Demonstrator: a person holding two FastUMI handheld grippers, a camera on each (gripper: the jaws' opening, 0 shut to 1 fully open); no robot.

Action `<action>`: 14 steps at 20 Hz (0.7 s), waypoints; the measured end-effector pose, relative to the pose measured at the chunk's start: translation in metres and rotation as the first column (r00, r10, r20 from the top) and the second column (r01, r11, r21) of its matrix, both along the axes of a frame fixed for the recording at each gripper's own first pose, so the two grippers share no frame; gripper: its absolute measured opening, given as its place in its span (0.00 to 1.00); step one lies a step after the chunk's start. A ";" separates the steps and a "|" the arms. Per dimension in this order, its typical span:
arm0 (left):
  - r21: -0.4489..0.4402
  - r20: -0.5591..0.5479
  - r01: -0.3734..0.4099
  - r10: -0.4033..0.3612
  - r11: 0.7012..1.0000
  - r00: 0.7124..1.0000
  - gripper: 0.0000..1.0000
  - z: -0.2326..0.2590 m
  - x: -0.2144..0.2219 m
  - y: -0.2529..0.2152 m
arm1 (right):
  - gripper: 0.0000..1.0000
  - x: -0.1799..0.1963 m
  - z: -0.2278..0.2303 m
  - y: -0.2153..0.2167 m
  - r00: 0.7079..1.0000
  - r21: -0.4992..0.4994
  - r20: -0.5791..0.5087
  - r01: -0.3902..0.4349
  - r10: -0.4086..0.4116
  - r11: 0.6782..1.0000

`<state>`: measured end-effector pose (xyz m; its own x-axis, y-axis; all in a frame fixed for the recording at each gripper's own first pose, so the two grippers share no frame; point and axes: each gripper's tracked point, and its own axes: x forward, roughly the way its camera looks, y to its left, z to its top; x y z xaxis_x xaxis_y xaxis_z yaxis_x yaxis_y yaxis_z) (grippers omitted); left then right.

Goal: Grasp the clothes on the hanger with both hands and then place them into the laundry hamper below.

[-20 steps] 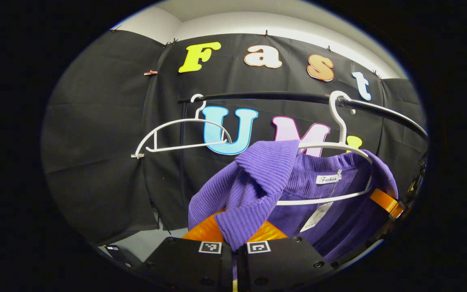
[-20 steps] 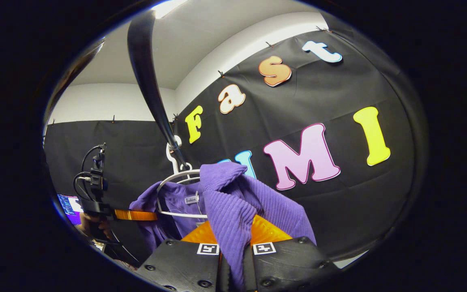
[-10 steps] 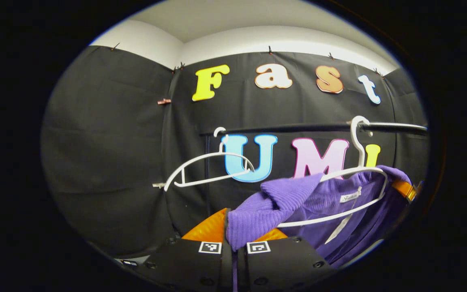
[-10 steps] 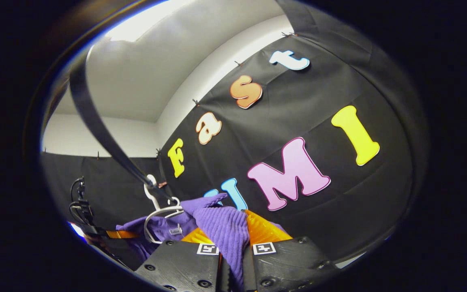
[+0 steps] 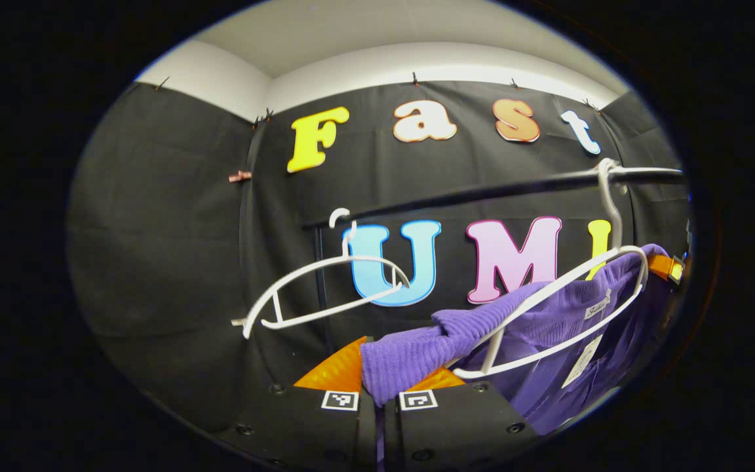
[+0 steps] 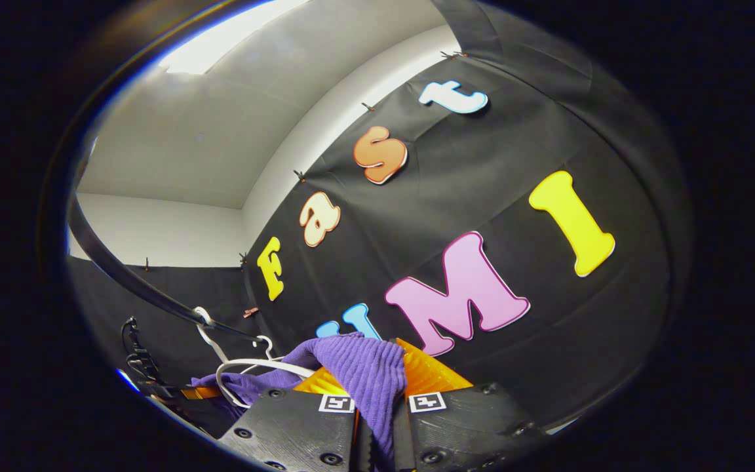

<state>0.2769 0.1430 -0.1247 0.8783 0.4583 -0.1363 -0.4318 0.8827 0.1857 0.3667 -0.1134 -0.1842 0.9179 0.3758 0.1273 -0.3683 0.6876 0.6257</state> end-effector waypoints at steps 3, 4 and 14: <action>-0.068 0.002 -0.018 0.018 0.998 1.000 0.08 -0.022 0.000 0.011 | 0.20 -0.001 -0.005 0.005 1.000 -0.004 -0.016 -0.016 0.016 1.000; -0.097 0.019 -0.011 0.013 0.995 1.000 0.09 -0.023 0.001 0.011 | 0.16 0.000 -0.006 0.006 1.000 -0.015 -0.009 -0.017 0.017 1.000; -0.169 0.029 0.120 -0.116 0.978 0.993 0.09 -0.031 0.018 0.033 | 0.15 0.007 -0.011 0.023 0.996 -0.099 -0.034 -0.081 0.078 0.992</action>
